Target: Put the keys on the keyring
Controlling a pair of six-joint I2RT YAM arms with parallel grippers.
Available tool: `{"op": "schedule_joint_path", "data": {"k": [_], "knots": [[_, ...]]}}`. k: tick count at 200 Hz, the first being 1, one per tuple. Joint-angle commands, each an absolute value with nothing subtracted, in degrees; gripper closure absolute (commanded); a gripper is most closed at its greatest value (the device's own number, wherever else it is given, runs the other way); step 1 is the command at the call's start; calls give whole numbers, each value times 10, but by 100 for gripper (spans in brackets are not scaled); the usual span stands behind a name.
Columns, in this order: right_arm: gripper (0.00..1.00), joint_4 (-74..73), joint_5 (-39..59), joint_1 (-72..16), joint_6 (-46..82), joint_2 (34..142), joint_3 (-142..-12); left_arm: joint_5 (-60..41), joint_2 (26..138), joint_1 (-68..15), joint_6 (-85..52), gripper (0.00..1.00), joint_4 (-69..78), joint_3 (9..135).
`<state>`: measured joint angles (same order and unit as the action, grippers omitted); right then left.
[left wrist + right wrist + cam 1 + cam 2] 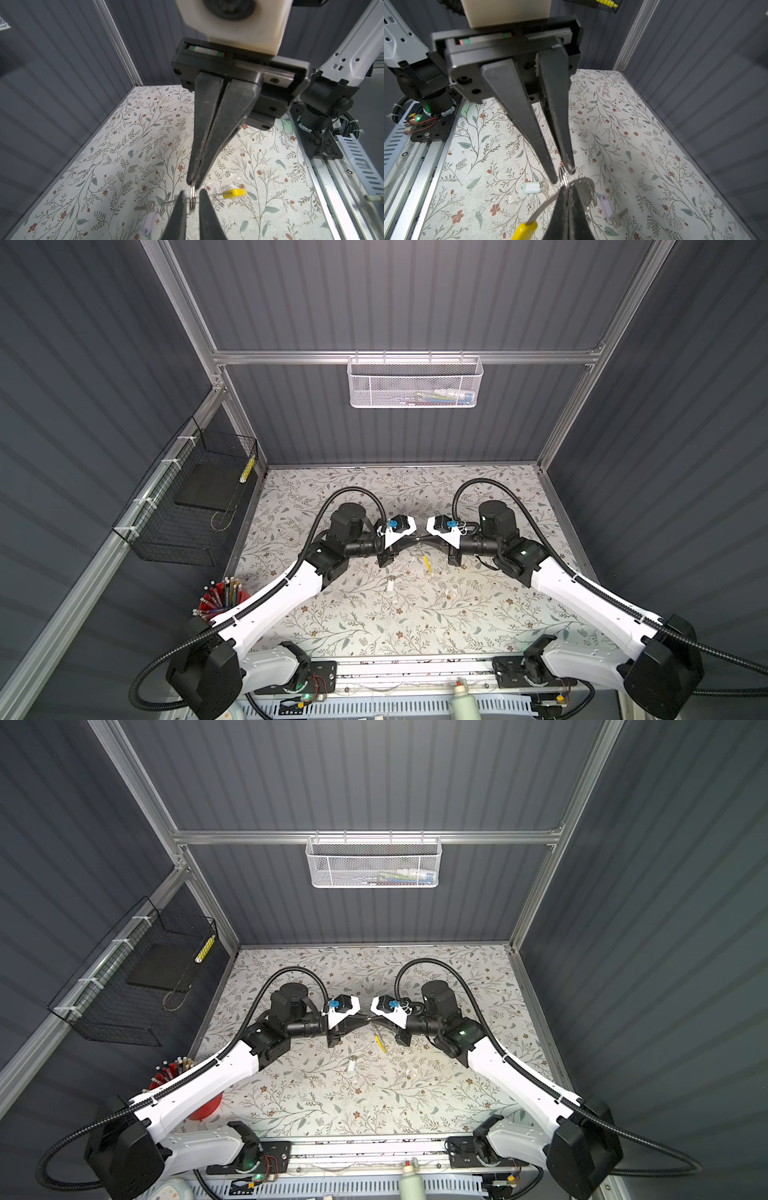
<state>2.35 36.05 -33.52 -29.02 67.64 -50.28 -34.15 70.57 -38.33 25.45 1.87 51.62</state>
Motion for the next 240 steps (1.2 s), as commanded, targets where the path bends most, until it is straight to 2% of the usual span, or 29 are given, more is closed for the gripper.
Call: {"op": "schedule_joint_path", "data": {"k": [1, 12, 52, 65, 79, 103, 146, 240], "knots": [[100, 33, 370, -335, -299, 667, -521, -352, 712, -388, 269, 86, -3, 534], [100, 38, 371, -335, -302, 668, -523, -352, 715, -388, 269, 86, -5, 534], [99, 49, 369, -336, -306, 669, -527, -355, 719, -390, 269, 100, 0, 541], [92, 48, 359, -336, -302, 667, -524, -360, 718, -389, 268, 100, 9, 538], [80, 37, 343, -335, -293, 661, -515, -367, 714, -389, 263, 100, 25, 531], [75, -4, 340, -319, -268, 645, -481, -386, 708, -389, 250, 100, 61, 512], [76, -60, 374, -285, -209, 594, -432, -418, 711, -388, 200, 100, 189, 468], [80, -81, 438, -286, -138, 593, -425, -449, 751, -388, 77, 100, 406, 434]]}}
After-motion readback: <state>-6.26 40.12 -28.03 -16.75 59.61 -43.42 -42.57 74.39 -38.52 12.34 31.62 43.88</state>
